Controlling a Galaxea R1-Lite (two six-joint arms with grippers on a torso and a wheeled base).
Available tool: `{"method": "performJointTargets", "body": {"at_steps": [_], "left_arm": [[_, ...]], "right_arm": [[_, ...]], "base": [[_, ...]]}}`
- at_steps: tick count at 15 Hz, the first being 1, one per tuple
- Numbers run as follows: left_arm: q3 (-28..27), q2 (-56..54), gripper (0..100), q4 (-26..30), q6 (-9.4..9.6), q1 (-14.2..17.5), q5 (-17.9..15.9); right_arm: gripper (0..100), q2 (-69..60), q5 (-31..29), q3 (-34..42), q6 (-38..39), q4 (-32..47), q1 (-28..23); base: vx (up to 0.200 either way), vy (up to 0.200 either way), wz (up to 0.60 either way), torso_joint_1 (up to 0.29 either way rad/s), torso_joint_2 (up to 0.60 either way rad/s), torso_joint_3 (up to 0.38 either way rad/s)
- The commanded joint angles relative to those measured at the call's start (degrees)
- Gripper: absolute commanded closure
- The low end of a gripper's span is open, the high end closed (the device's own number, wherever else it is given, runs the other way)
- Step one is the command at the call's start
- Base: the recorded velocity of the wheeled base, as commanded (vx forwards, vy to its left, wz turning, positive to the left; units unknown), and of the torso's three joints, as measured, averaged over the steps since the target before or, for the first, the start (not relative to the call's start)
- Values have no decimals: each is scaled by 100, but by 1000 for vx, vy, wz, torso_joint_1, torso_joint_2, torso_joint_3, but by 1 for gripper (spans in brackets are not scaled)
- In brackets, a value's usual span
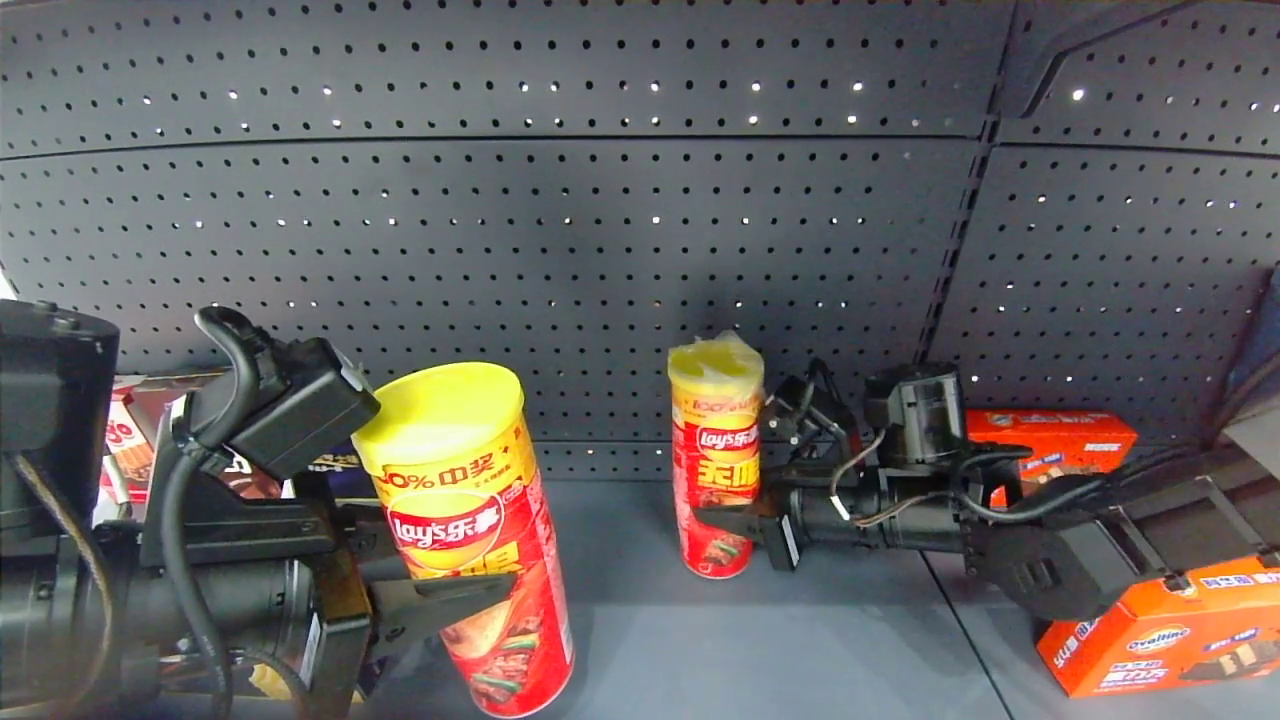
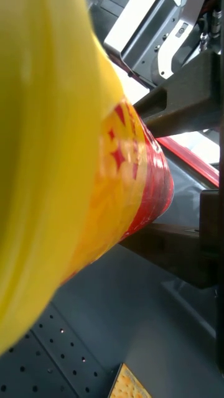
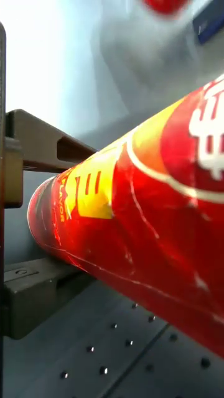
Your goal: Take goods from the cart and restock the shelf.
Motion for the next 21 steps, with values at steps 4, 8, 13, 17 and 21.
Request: {"method": "performJointTargets", "body": {"at_steps": [4, 8, 13, 17, 21], "left_arm": [[19, -1, 100, -1, 0, 9, 17], [1, -1, 100, -1, 0, 9, 26], [10, 7, 100, -1, -9, 9, 26], [-16, 16, 100, -1, 0, 9, 26], [10, 16, 100, -1, 0, 9, 26]], "right_arm": [[100, -847, -862, 1025, 919, -866, 815], [100, -1242, -1354, 1649, 998, -1139, 1255], [100, -1682, -2084, 1851, 1420, -1095, 1668], [100, -1813, -2444, 2115, 1455, -1112, 2046], [100, -2042, -2822, 2607, 1833, -1112, 2380]], "base": [[0, 0, 0, 0, 0, 0], [0, 0, 0, 0, 0, 0], [0, 0, 0, 0, 0, 0], [0, 0, 0, 0, 0, 0], [0, 0, 0, 0, 0, 0]]}}
